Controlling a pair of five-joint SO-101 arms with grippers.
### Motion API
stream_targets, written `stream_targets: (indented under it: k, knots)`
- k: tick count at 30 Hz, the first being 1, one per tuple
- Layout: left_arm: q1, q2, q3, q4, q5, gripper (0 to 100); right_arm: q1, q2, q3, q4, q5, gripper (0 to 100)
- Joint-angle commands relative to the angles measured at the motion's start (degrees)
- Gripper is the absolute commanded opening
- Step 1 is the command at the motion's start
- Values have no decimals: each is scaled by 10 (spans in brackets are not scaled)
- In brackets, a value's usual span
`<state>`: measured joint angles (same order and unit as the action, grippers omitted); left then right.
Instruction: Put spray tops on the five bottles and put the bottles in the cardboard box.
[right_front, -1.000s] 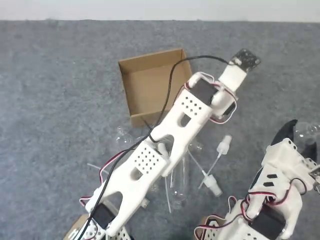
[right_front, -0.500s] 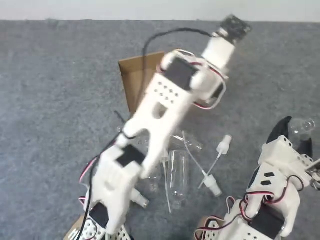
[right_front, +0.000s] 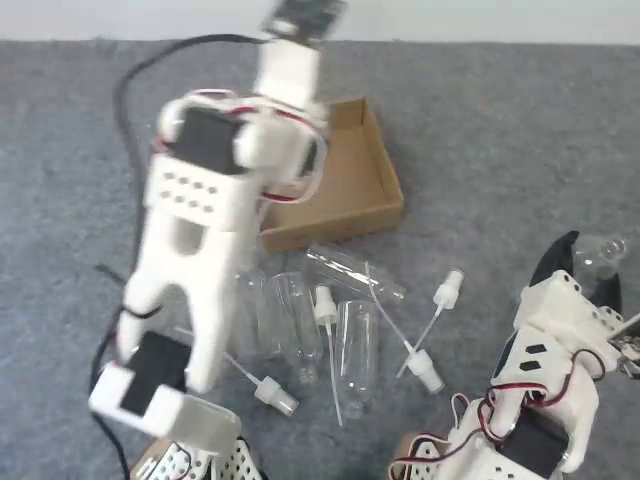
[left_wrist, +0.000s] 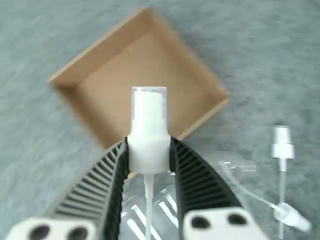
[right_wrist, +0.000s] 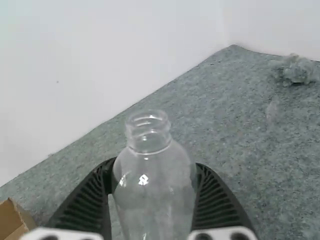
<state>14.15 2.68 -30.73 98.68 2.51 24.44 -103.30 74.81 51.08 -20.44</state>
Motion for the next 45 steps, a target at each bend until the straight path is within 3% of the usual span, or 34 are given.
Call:
stream_targets:
  k: [1, 8, 15, 19, 31, 38, 45]
  knots:
    - [-84, -77, 38, 20, -10, 12, -24, -3, 15, -35, 0, 9]
    - [-195, -89, 144, -10, -49, 12, -27, -3, 46, -73, 1, 9]
    - [-272, -89, 284, -117, -77, 12, -71, -2, 46, -58, 9, 9]
    - [-295, -89, 362, -171, -93, 12, -106, -2, 47, -49, 40, 9]
    - [-339, -88, 589, -369, -124, 12, -149, -2, 64, -51, 41, 9]
    - [-339, -88, 670, -431, -132, 12, -149, -2, 65, -50, 41, 9]
    - [-363, -88, 689, -437, -132, 30, -149, -2, 75, -55, 42, 9]
